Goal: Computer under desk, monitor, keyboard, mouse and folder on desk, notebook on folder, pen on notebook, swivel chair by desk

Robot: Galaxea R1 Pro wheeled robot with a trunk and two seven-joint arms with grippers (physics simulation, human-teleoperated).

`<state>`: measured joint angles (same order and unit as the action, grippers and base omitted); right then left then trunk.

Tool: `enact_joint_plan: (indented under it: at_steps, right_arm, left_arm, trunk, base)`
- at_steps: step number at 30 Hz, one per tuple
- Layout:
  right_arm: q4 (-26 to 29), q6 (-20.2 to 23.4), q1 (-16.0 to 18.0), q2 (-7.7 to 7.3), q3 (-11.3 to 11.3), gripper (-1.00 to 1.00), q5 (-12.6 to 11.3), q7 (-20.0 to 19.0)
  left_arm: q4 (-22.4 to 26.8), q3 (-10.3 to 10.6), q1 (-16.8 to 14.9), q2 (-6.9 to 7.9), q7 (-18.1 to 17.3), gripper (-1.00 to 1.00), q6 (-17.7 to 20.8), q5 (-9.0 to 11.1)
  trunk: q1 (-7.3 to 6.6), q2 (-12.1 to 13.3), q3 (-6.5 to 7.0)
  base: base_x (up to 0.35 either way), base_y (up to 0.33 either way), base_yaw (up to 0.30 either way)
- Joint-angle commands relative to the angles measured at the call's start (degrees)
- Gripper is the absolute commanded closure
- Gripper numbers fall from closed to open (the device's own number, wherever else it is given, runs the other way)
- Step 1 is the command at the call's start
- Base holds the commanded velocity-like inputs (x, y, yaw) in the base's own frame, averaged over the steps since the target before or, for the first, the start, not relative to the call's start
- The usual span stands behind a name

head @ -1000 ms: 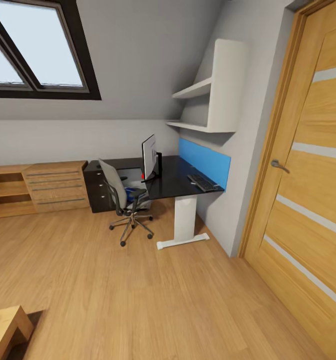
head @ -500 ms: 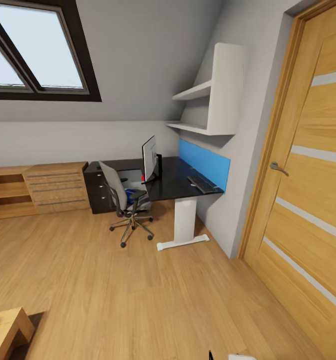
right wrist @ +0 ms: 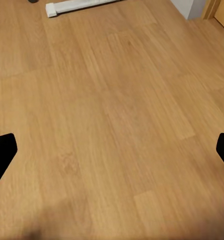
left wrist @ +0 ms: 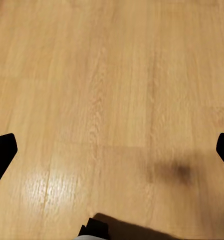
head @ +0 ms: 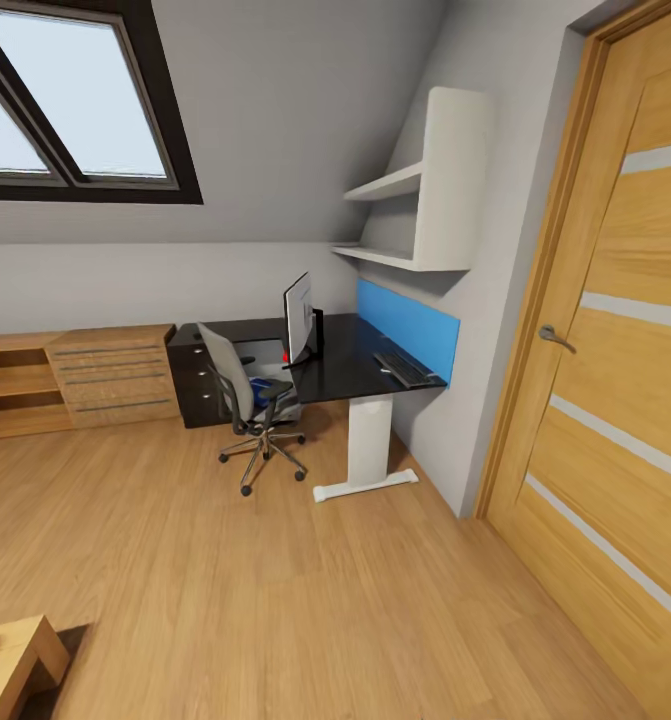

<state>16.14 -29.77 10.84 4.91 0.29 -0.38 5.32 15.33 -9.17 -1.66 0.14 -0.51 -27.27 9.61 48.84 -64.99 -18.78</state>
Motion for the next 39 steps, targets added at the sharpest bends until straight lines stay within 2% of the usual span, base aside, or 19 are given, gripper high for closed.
enact_joint_plan:
  at_steps: [1, 7, 18, 25, 31, 39]
  right_arm:
    - [-0.17, -0.53, 0.04, 0.01, 0.05, -1.00, -0.03, 0.21]
    - [-0.37, -1.06, 0.05, 0.01, 0.06, -1.00, -0.03, 0.33]
    - [-0.59, -1.16, 0.05, 0.08, 0.12, -1.00, 0.14, 0.39]
    - [-0.67, -1.25, 0.05, 0.08, 0.23, -1.00, 0.21, 0.39]
    - [-0.67, -1.25, 0.05, 0.06, 0.23, -1.00, 0.22, 0.39]
    - [-0.67, -1.26, 0.05, 0.02, 0.24, -1.00, 0.24, 0.39]
  left_arm:
    - [-0.73, 0.17, -0.04, 0.02, -0.02, -1.00, -1.61, 0.54]
    - [-1.84, 0.19, -0.06, -0.02, 0.12, -1.00, -3.67, 0.58]
    - [-2.06, 0.36, -0.07, -0.26, 0.15, -1.00, -4.22, 0.45]
    - [-2.14, 2.61, -0.08, -0.72, 0.29, -1.00, -4.40, -2.49]
    - [-2.14, 2.75, -0.06, -0.82, 0.32, -1.00, -4.45, -2.71]
    - [-2.15, 2.76, -0.06, -0.84, 0.35, -1.00, -4.43, -2.75]
  trunk:
    - [0.00, -0.04, -0.07]
    - [0.00, -0.04, -0.21]
    - [0.00, -0.04, -0.70]
    - [0.00, -0.04, -1.04]
    - [0.00, -0.04, -1.28]
    - [0.00, -0.04, -1.32]
  base:
    - [0.000, 0.000, 0.022]
    - [0.120, 0.000, 0.139]
    - [0.301, 0.000, 0.227]
    - [0.321, 0.000, 0.240]
    - [0.321, 0.000, 0.195]
    - [0.322, 0.000, 0.027]
